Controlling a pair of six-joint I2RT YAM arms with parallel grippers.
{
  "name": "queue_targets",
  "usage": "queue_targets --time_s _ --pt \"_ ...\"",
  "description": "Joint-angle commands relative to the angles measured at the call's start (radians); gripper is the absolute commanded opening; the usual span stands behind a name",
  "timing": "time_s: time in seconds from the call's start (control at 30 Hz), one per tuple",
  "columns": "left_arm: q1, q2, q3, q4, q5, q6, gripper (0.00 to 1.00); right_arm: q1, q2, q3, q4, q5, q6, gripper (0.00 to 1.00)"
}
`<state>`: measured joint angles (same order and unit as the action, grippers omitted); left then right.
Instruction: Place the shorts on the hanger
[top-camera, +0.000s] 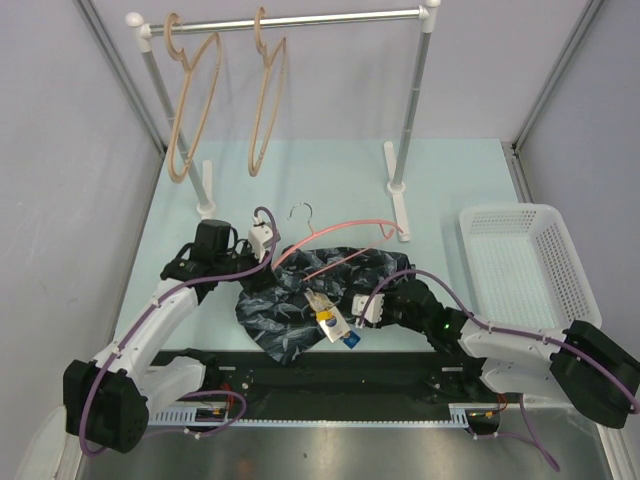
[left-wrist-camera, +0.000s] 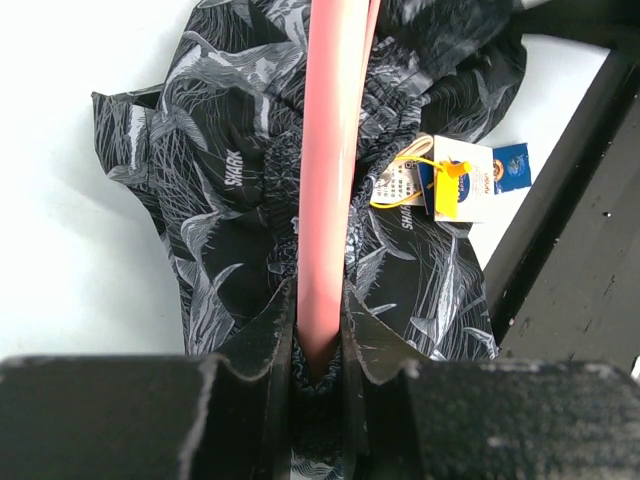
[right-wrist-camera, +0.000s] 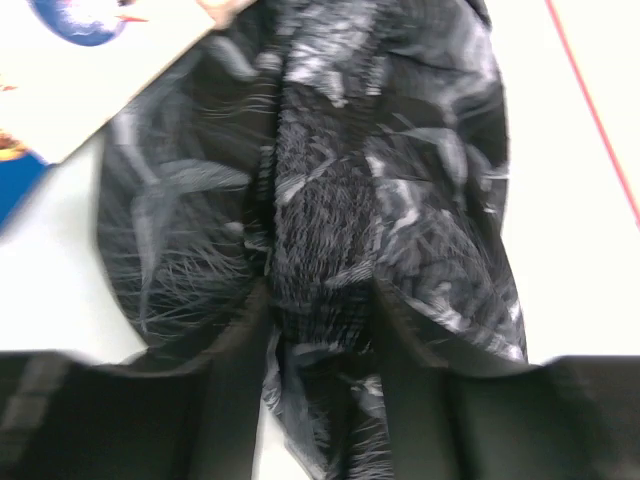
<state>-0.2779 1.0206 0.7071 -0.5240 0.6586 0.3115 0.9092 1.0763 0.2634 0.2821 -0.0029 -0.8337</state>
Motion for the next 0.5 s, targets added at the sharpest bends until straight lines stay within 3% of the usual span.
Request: queue_targets --time_s 0.0,0.03,0.17,0.47 --pt "0.009 -0.011 0.003 0.056 0.052 -0.012 0.0 -0.062 0.023 0.098 0.039 0.041 0.086 0.37" --pt "0.011 -0.011 0.008 0.056 0.053 -0.006 0.0 -0.076 0.027 0.143 0.025 0.043 0.123 0.3" --pt "0.009 -0.007 0.015 0.047 0.056 0.004 0.0 -0.144 0.03 0.21 -0.027 0.014 0.189 0.2" --pt "0.013 0.003 0.023 0.047 0.059 0.006 0.0 -0.167 0.066 0.275 -0.087 -0.103 0.19 0.26"
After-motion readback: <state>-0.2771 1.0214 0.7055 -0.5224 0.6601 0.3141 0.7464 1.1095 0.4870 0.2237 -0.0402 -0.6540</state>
